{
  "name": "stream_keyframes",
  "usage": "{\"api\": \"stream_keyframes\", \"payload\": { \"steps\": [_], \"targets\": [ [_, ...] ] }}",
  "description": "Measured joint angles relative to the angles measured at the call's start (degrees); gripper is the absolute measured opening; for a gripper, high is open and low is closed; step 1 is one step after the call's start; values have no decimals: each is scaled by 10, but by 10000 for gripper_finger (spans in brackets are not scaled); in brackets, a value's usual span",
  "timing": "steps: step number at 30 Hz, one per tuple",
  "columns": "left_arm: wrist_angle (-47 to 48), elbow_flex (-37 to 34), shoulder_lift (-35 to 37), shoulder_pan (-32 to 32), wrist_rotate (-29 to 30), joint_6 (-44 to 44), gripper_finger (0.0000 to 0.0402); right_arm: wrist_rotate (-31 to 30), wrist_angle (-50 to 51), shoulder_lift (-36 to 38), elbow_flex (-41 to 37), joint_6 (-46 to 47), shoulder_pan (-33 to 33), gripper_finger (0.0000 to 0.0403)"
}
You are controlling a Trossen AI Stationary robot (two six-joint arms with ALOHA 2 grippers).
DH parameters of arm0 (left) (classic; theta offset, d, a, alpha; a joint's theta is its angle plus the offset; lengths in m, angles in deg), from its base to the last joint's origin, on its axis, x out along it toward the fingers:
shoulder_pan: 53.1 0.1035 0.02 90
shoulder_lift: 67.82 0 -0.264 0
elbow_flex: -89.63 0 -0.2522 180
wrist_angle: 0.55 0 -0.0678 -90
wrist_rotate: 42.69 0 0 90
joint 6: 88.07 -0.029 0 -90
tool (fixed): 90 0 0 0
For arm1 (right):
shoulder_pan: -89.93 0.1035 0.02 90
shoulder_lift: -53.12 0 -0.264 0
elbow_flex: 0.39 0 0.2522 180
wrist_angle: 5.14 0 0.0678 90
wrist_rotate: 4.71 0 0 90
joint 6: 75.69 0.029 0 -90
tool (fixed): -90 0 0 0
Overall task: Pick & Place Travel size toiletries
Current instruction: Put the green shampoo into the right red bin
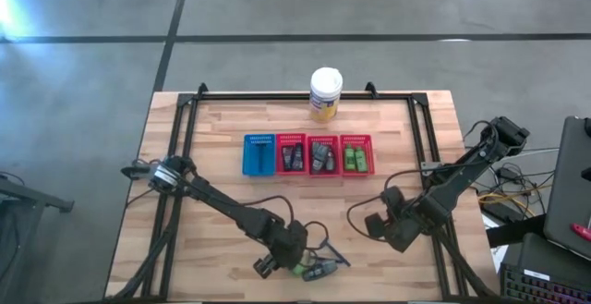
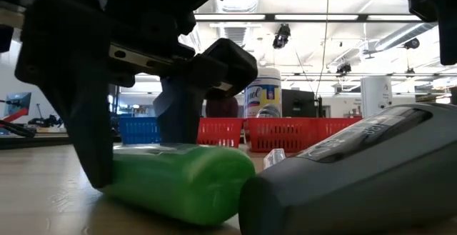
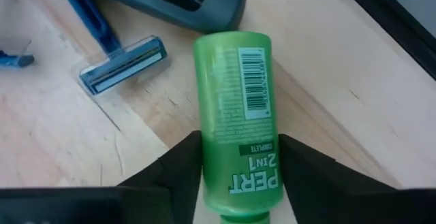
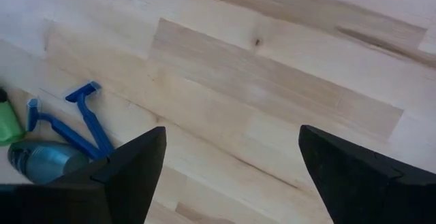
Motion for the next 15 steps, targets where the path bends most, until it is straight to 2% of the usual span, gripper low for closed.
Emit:
{"api": "stream_keyframes", "payload": {
  "steps": [6,11,15],
  "targets": [
    [16,0,9,4,47,74,154,-8,-86,0,0,-55,0,333],
    [37,0,64,13,153,132,151,-36,-166,0,0,-83,-15,320],
    [30,0,123,20,229,168,149,-50,-218,2,0,-133,-54,320]
  ]
}}
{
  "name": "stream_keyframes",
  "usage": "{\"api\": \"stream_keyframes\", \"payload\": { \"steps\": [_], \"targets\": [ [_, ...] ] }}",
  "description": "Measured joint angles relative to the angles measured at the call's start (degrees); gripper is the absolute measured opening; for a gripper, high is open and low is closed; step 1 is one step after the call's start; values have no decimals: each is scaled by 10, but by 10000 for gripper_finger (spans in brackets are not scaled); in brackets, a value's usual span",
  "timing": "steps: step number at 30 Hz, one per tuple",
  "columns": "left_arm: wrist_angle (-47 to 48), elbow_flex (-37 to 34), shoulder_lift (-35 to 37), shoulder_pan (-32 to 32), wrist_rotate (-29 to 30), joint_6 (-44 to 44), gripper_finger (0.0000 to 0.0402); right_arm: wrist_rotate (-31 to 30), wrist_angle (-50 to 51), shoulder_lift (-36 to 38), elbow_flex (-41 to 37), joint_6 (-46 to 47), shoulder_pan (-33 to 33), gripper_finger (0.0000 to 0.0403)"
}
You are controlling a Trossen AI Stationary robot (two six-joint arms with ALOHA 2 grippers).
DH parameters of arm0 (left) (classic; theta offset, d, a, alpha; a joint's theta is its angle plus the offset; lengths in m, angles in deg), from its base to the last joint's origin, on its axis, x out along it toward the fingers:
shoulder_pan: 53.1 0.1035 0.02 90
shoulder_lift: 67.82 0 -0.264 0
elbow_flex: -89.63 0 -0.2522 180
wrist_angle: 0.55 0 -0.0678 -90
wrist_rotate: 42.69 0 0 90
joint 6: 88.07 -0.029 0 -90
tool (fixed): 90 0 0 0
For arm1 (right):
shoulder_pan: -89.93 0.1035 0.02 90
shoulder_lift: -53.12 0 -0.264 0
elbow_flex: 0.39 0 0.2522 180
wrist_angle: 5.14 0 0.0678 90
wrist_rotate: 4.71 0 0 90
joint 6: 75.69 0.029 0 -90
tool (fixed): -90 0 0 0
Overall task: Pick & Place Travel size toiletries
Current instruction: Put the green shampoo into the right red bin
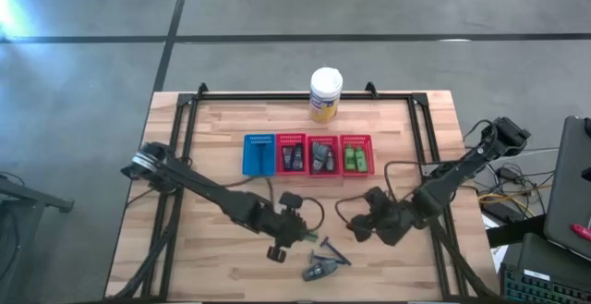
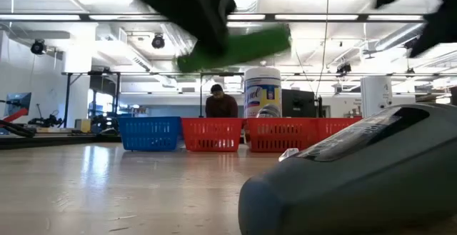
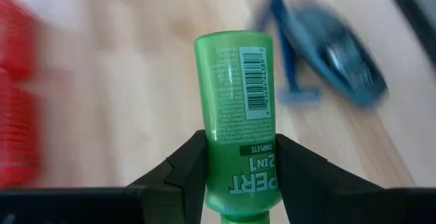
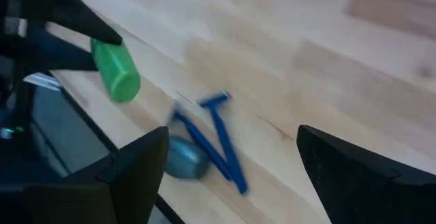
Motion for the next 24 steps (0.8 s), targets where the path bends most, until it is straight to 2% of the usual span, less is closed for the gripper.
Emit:
{"api": "stream_keyframes", "payload": {
  "steps": [3,5,8,16,21,24],
  "targets": [
    [-40,0,38,10,52,14,149,-1,-65,0,0,-64,-42,327],
    [-72,0,48,22,63,15,149,-1,-122,0,0,-116,-68,332],
    [-80,-2,45,42,53,15,148,3,-140,0,-2,-165,-94,338],
    [-80,-3,42,74,57,-6,147,-5,-127,11,7,-161,-111,324],
    [-82,-19,41,97,66,-6,146,2,-58,15,10,-122,-112,310],
    [-82,-35,41,105,46,1,146,6,-44,22,10,-115,-112,305]
  ]
}}
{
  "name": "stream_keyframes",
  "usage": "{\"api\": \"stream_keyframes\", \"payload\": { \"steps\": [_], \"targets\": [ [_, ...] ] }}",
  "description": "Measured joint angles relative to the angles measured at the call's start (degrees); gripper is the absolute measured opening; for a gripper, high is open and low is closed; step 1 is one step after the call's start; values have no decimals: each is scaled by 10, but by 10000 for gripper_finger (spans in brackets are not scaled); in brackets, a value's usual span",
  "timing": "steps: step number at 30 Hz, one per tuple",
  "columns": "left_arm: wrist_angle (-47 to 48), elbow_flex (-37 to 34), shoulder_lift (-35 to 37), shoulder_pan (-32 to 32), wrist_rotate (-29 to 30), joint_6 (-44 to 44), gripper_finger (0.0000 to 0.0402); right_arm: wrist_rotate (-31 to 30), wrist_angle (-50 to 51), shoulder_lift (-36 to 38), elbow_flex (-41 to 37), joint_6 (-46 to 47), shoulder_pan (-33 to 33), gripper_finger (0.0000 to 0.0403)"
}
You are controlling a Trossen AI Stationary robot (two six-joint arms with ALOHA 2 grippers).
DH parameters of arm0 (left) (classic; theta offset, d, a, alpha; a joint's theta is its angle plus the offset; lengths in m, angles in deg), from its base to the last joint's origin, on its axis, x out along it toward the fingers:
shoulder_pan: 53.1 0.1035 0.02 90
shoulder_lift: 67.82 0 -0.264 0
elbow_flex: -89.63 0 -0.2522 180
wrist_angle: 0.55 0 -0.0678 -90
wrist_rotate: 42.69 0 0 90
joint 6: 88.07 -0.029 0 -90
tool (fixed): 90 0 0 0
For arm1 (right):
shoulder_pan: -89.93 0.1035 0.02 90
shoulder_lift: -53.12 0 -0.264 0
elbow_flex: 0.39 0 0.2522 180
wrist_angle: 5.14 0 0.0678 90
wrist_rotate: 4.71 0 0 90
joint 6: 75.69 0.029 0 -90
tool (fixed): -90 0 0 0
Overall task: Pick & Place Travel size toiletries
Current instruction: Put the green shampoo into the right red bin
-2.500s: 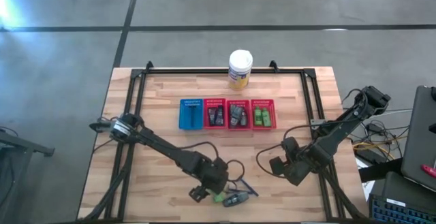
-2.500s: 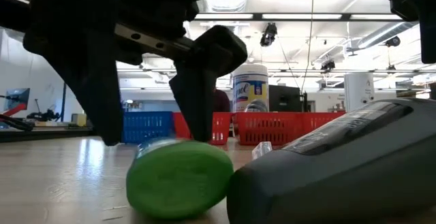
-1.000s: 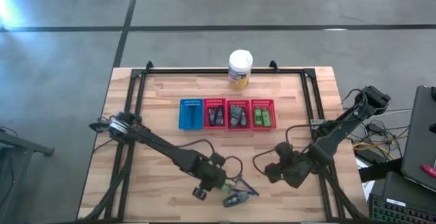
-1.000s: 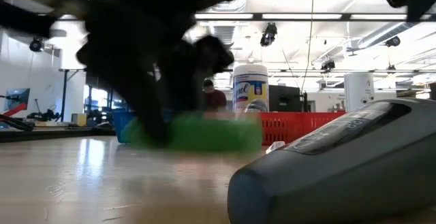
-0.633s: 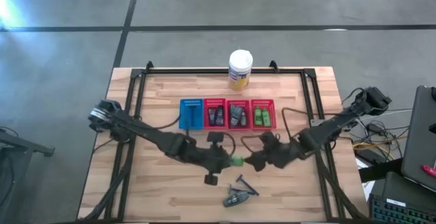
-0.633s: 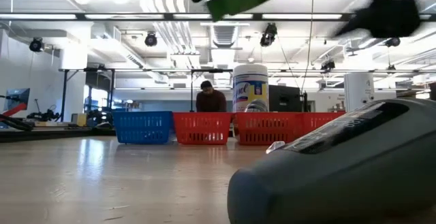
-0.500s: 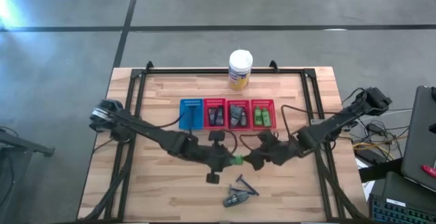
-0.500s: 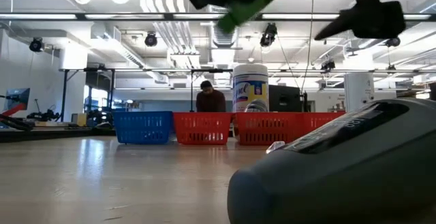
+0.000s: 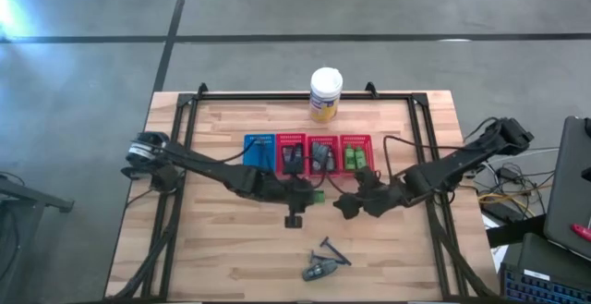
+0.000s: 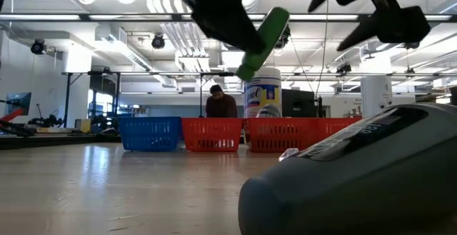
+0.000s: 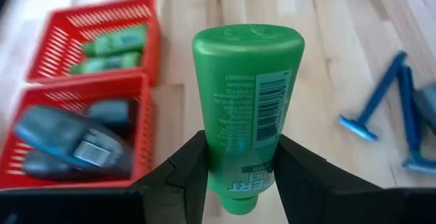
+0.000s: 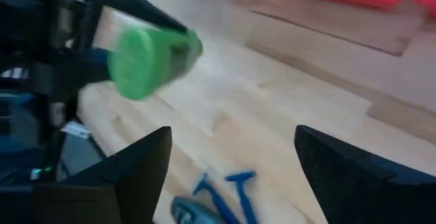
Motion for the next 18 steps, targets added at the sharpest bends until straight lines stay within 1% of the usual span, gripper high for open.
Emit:
{"api": "stream_keyframes", "payload": {
  "steps": [4,7,9,14,18],
  "targets": [
    [-5,-17,0,12,-13,3,146,0,-39,14,0,-12,-5,302],
    [-34,-21,0,18,-13,-3,146,8,-62,11,0,-22,-18,306],
    [-49,-21,0,23,-23,-5,146,20,-82,0,1,-22,-29,310],
    [-55,-21,0,36,-35,-6,146,25,-102,-13,0,-32,-42,318],
    [-55,-21,-1,38,-38,-6,146,25,-101,-13,0,-33,-51,312]
  ]
}}
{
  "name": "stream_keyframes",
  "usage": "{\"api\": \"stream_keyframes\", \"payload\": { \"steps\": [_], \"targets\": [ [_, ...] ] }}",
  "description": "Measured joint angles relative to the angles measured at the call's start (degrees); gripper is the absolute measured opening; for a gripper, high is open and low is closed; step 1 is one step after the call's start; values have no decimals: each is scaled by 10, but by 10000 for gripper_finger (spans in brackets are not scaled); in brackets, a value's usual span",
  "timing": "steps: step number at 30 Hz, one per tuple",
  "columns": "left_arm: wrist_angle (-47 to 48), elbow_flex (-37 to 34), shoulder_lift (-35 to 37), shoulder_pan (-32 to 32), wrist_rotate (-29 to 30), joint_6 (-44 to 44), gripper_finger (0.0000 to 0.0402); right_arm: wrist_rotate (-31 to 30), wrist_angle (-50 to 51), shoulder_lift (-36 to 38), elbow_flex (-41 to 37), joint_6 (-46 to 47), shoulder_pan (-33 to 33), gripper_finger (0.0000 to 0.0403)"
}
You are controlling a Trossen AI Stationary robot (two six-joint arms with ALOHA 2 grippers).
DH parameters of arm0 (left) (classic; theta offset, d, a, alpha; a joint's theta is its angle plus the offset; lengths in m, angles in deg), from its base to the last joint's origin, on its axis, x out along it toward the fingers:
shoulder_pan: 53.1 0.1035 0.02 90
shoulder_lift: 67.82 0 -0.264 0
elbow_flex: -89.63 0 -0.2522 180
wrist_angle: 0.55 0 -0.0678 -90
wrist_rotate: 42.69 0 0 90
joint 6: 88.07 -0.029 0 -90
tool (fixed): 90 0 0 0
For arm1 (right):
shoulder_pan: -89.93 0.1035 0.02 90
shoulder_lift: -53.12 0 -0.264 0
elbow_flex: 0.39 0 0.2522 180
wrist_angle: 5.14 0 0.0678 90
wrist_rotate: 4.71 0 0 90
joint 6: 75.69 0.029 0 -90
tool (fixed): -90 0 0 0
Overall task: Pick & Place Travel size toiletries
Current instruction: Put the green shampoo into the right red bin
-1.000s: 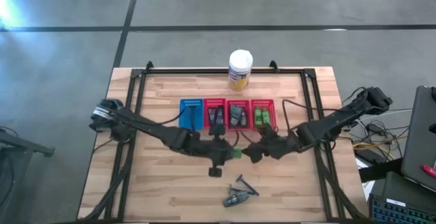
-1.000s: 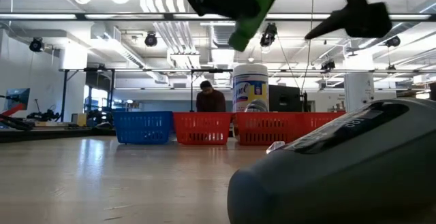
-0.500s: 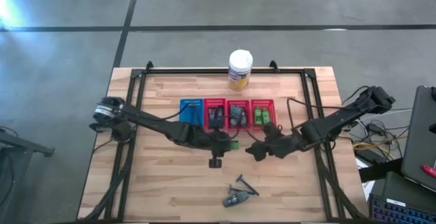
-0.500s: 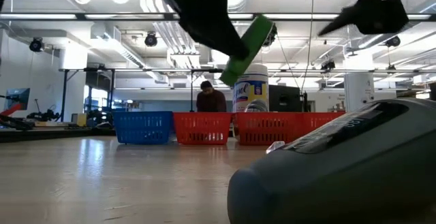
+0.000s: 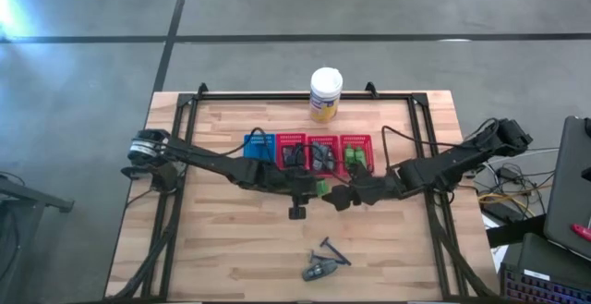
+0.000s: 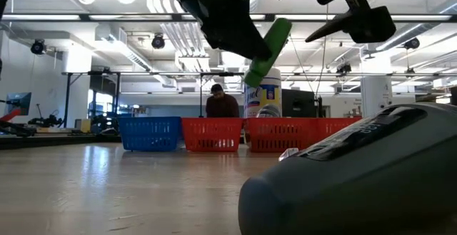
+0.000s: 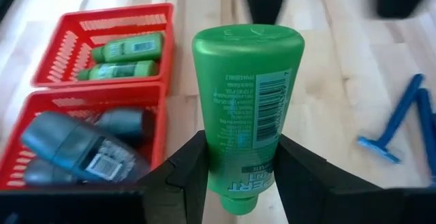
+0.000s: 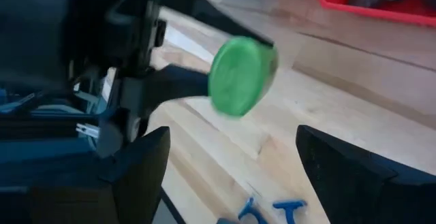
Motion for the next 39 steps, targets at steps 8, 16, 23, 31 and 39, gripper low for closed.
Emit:
{"api": "stream_keyframes", "payload": {
  "steps": [8,16,23,31,39],
  "targets": [
    [-4,0,-3,4,-6,-6,146,17,-4,-3,0,-17,-42,281],
    [-42,0,-3,14,-12,-13,146,45,-4,-3,0,-32,-63,267],
    [-47,0,-3,19,-23,-29,147,54,1,-3,0,-43,-85,230],
    [-47,0,-3,28,-25,-41,147,75,0,-3,0,-42,-94,178],
    [-48,0,-3,34,-27,-54,147,79,3,-2,-5,-23,-95,155]
  ]
}}
